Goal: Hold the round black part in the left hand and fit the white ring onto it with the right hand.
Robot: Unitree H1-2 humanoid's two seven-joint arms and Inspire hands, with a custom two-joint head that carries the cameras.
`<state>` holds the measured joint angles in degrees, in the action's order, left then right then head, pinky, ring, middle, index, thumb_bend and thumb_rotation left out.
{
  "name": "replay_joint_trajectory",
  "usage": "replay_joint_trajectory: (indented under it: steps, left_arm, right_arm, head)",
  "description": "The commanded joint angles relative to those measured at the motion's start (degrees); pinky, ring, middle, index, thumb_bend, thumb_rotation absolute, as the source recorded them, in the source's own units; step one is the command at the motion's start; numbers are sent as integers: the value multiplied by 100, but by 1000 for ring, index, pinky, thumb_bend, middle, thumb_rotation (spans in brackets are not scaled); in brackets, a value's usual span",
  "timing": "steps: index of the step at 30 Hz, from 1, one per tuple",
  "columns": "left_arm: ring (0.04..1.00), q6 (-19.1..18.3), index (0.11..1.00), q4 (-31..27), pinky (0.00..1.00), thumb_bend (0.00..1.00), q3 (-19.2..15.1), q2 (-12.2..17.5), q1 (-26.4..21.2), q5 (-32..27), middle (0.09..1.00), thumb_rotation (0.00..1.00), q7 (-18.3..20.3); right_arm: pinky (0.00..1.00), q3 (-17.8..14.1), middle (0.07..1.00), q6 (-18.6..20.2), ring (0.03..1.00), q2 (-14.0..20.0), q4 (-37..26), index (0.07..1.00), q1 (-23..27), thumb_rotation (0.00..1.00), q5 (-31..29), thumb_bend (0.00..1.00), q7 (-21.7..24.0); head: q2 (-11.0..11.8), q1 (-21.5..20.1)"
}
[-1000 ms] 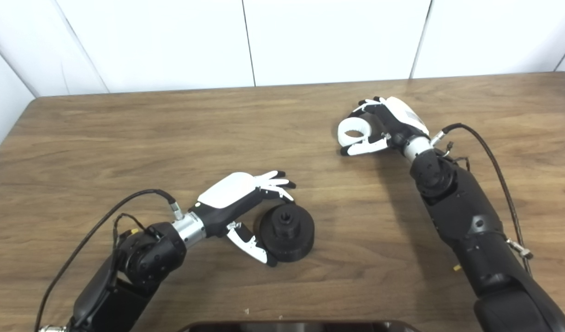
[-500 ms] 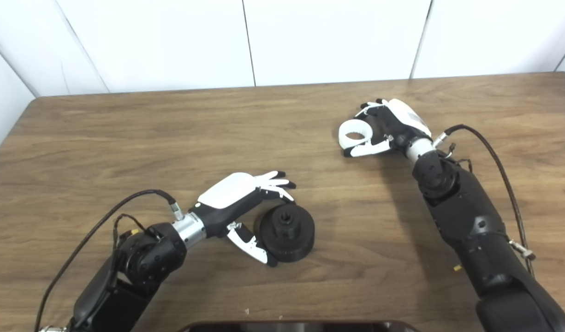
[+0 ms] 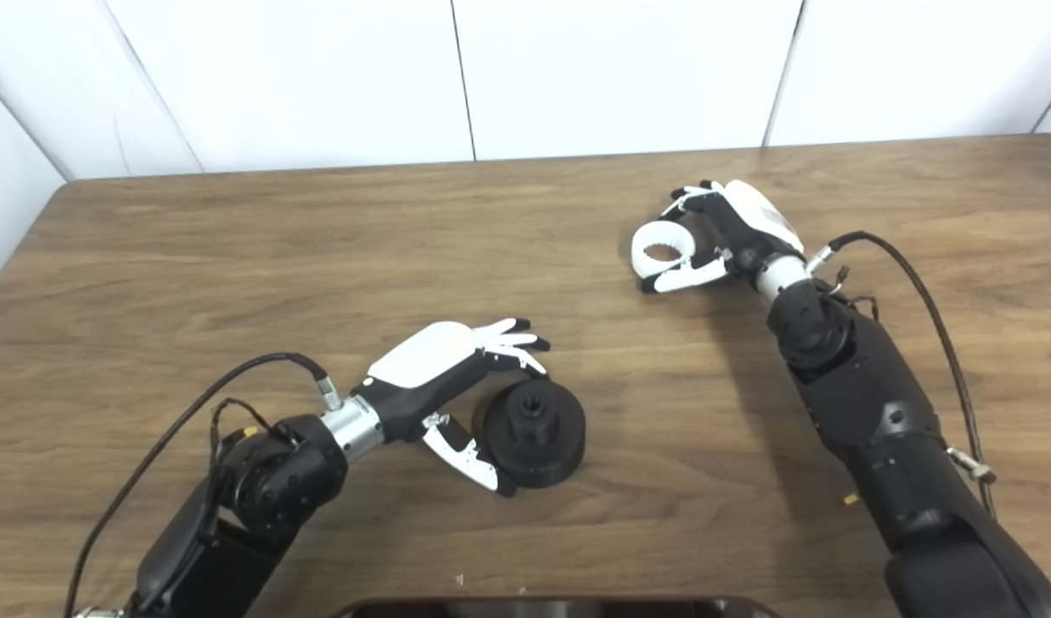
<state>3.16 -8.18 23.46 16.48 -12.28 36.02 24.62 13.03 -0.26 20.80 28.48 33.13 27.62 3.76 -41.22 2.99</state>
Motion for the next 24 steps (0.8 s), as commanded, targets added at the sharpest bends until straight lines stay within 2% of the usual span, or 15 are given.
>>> replay_joint_trajectory:
  steps: [1,9,14,24]
  left_arm:
    - [993,20,658,-141,928,884,-8,47,-77,15,919,236,-19]
    - [989,115,652,-105,931,886,-7,67,-50,21,917,246,-100]
    - [992,42,654,-169,921,883,-9,76,-39,-5,920,236,-34]
    - [991,32,655,-156,945,886,17,76,-27,27,917,235,-28]
  right_arm:
    - [974,-67,886,-136,994,86,-33,494,199,154,-24,524,-100]
    - [996,-75,882,-148,999,93,-119,493,153,152,-34,521,-106]
    - [992,-77,883,-152,998,106,-305,493,89,153,-35,520,-69]
    - [979,-168,883,103,1000,150,-1183,492,-165,157,-99,521,240]
  head:
    - [-8,7]
    - [-18,39]
    - [-38,30]
    - [-59,11]
